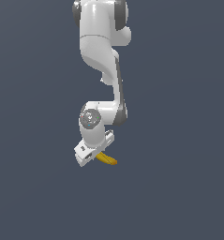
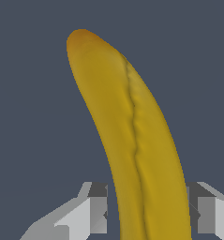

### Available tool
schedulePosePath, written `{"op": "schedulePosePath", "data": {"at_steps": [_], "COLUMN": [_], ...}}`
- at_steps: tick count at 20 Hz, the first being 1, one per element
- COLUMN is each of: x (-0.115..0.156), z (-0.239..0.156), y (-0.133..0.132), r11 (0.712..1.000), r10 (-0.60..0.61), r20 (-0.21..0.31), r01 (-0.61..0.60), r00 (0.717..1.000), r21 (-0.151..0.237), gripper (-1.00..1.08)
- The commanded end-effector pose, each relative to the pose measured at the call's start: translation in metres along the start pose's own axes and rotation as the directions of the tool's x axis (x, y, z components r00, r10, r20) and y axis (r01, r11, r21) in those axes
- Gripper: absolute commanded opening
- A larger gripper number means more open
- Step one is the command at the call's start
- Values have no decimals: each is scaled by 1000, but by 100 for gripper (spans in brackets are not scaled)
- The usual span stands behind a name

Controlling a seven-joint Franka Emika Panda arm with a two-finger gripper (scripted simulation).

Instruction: Pick up the object and move it to a goal position.

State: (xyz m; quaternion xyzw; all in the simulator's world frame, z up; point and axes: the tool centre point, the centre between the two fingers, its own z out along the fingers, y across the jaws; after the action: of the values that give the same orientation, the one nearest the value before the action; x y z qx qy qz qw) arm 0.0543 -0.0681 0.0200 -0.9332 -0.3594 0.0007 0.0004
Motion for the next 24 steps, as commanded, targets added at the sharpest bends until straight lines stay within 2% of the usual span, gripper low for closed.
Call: {"op": "schedulePosePath", "data": {"at_steps": [1,7,17,24], "x": [-3,-12,-32,-39], "z": [-3,-12,-31,-38], "y": [9,39,104,131], "r11": [1000,1000,1000,1000], "r10": [1,1,1,1], "r20": [-1,-1,-1,-1], "r01": [-1,-1,-1,-1], "r00": [1000,1000,1000,1000], "r21": [-2,-2,-1,-1], "gripper": [-100,-100,-100,-100]}}
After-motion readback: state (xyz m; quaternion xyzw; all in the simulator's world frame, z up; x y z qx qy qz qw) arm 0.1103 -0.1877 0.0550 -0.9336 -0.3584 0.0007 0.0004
